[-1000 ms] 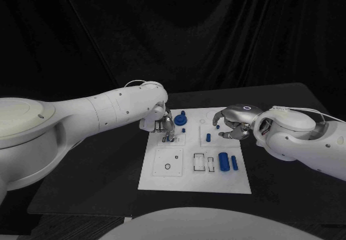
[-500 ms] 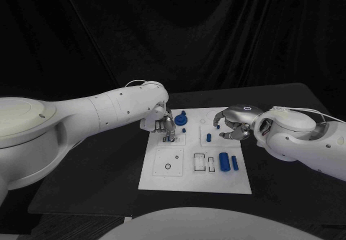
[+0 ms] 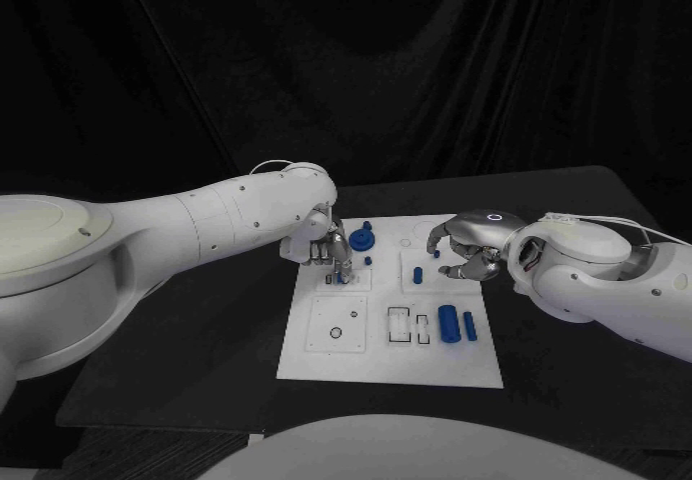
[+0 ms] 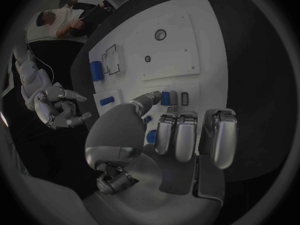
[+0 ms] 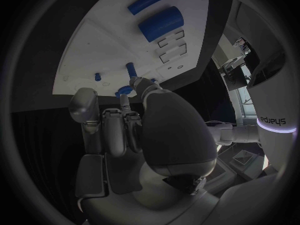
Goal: Assemble the parts on the task board
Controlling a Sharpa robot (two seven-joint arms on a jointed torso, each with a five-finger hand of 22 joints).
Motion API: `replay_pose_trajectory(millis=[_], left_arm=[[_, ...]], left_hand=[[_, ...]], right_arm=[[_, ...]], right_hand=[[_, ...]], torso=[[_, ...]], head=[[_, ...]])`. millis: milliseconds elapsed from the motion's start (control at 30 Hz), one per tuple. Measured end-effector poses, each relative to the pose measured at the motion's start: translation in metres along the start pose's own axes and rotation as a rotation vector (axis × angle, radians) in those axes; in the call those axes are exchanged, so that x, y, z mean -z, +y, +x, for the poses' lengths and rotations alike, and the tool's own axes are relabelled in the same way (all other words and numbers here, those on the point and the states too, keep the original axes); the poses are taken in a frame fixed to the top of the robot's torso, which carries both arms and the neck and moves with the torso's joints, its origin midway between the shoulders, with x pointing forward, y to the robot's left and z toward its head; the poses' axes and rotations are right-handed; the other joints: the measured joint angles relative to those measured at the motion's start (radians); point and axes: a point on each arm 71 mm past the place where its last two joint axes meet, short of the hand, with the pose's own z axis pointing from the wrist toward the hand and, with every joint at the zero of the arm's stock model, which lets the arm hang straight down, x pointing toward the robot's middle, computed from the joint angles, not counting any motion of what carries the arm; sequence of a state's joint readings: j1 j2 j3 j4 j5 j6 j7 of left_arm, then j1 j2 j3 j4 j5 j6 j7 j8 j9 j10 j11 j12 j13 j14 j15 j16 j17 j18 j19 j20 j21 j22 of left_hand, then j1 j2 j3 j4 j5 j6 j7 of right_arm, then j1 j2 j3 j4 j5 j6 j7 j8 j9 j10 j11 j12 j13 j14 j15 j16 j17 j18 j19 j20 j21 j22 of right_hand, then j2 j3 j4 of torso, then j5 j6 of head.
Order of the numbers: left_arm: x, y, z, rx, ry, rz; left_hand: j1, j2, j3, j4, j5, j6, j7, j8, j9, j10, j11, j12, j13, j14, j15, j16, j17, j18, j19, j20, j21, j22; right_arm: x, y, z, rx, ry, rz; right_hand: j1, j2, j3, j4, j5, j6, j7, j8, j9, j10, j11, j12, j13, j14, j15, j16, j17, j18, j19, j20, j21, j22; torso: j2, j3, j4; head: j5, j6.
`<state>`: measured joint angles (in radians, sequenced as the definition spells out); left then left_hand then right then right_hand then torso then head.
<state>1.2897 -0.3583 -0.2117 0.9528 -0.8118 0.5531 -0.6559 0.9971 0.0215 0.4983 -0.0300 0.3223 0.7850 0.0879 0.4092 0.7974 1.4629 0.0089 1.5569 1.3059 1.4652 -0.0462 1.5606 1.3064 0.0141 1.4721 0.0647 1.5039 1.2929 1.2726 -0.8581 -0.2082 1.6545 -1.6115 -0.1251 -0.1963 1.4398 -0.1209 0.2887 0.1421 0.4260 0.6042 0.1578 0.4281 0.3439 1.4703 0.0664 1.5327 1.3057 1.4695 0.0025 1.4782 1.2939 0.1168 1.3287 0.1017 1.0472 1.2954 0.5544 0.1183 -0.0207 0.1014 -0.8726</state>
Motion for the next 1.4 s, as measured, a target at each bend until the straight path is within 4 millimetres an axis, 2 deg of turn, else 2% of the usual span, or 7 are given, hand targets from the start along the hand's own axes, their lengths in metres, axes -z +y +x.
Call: replay_pose_trajectory(millis=[467, 500, 767, 867, 900, 1167, 1400], left_arm=[[-0.0003, 0.0011, 0.0001, 0.001, 0.001, 0.000], [-0.0003, 0.0013, 0.0001, 0.001, 0.001, -0.001], [-0.0004, 0.0030, 0.0000, 0.003, 0.002, -0.002], [-0.0006, 0.0035, 0.0001, 0.004, 0.002, -0.003], [-0.0006, 0.0034, 0.0002, 0.004, 0.002, -0.003], [-0.0008, 0.0038, 0.0004, 0.004, 0.002, -0.003], [-0.0011, 0.0042, 0.0006, 0.005, 0.002, -0.004]], left_hand=[[-0.012, -0.005, -0.029, 0.029, -0.017, 0.021, -0.007, -0.011, 0.045, 0.000, 0.000, 0.000, 0.000, 0.000, 0.000, 0.000, 0.000, 0.000, 0.000, 0.000, -0.011, 0.000], [-0.029, -0.002, -0.029, 0.029, -0.018, 0.038, -0.010, -0.011, 0.080, 0.000, 0.000, 0.000, 0.000, 0.000, 0.000, 0.000, 0.000, 0.000, 0.000, 0.000, -0.011, 0.000], [-0.043, 0.011, -0.043, 0.045, -0.041, 0.070, -0.016, -0.019, 0.080, 0.000, 0.000, 0.000, 0.000, 0.000, 0.000, 0.000, 0.000, 0.000, 0.000, 0.000, -0.011, 0.000], [-0.044, 0.011, -0.042, 0.081, -0.070, 0.097, -0.015, -0.026, 0.089, 0.000, 0.000, 0.000, 0.000, 0.000, 0.000, 0.000, 0.000, 0.000, 0.000, 0.000, -0.011, 0.000], [-0.058, 0.025, -0.045, 0.084, -0.070, 0.098, -0.017, -0.026, 0.089, 0.000, 0.000, 0.000, 0.000, 0.000, 0.000, 0.000, 0.000, 0.000, 0.000, 0.000, -0.011, 0.000], [-0.059, 0.026, -0.062, 0.101, -0.070, 0.108, -0.016, -0.038, 0.094, 0.000, 0.000, 0.000, 0.000, 0.000, 0.000, 0.000, 0.000, 0.000, 0.000, 0.000, -0.011, 0.000], [-0.069, 0.036, -0.057, 0.106, -0.071, 0.109, -0.016, -0.038, 0.094, 0.000, 0.000, 0.000, 0.000, 0.000, 0.000, 0.000, 0.000, 0.000, 0.000, 0.000, -0.012, 0.000]], right_arm=[[-0.0004, 0.0006, 0.0019, 0.000, 0.009, 0.001], [-0.0005, 0.0006, 0.0021, 0.000, 0.009, 0.001], [-0.0008, 0.0008, 0.0039, -0.001, 0.016, 0.001], [-0.0009, 0.0008, 0.0048, -0.002, 0.019, 0.002], [-0.0009, 0.0009, 0.0051, -0.002, 0.020, 0.002], [-0.0012, 0.0010, 0.0060, -0.002, 0.024, 0.002], [-0.0013, 0.0011, 0.0063, -0.002, 0.027, 0.002]], right_hand=[[0.000, 0.000, 0.000, 0.000, 0.000, 0.000, 0.000, 0.000, -0.001, 0.000, 0.000, 0.000, 0.000, 0.000, 0.000, 0.000, 0.000, 0.000, 0.000, 0.000, 0.000, 0.000], [0.000, 0.000, 0.000, 0.000, 0.000, 0.000, 0.000, 0.000, -0.001, 0.000, 0.000, 0.000, 0.000, 0.000, 0.000, 0.000, 0.000, 0.000, 0.000, 0.000, 0.000, 0.000], [0.000, 0.000, 0.000, 0.000, 0.000, 0.000, 0.000, 0.000, -0.001, 0.000, 0.000, 0.000, 0.000, 0.000, 0.000, 0.000, 0.000, 0.000, 0.000, 0.000, 0.000, 0.000], [0.000, 0.000, 0.000, 0.000, 0.000, 0.000, 0.000, 0.000, -0.001, 0.000, 0.000, 0.000, 0.000, 0.000, 0.000, 0.000, 0.000, 0.000, 0.000, 0.000, 0.000, 0.000], [0.000, 0.000, 0.000, 0.000, 0.000, 0.000, 0.000, 0.000, -0.001, 0.000, 0.000, 0.000, 0.000, 0.000, 0.000, 0.000, 0.000, 0.000, 0.000, 0.000, 0.000, 0.000], [0.000, 0.000, 0.012, -0.011, 0.000, 0.003, 0.003, 0.000, -0.003, 0.000, 0.000, 0.000, 0.000, 0.000, 0.000, 0.000, 0.000, 0.000, -0.007, 0.007, -0.010, 0.000], [0.000, 0.000, 0.030, 0.005, 0.000, 0.003, 0.003, 0.000, -0.005, 0.000, 0.000, 0.000, 0.000, 0.000, 0.000, 0.000, 0.000, 0.000, -0.007, 0.007, -0.010, 0.000]], torso=[[0.000, 0.0000, -0.0007], [0.000, 0.0000, -0.0007], [0.000, -0.0004, -0.0006], [0.000, -0.0005, -0.0006], [0.000, -0.0005, -0.0006], [0.000, -0.0006, -0.0005], [0.000, -0.0006, -0.0005]], head=[[0.001, 0.000], [0.001, 0.000], [0.003, 0.000], [0.003, 0.000], [0.003, 0.000], [0.004, 0.000], [0.004, 0.000]])
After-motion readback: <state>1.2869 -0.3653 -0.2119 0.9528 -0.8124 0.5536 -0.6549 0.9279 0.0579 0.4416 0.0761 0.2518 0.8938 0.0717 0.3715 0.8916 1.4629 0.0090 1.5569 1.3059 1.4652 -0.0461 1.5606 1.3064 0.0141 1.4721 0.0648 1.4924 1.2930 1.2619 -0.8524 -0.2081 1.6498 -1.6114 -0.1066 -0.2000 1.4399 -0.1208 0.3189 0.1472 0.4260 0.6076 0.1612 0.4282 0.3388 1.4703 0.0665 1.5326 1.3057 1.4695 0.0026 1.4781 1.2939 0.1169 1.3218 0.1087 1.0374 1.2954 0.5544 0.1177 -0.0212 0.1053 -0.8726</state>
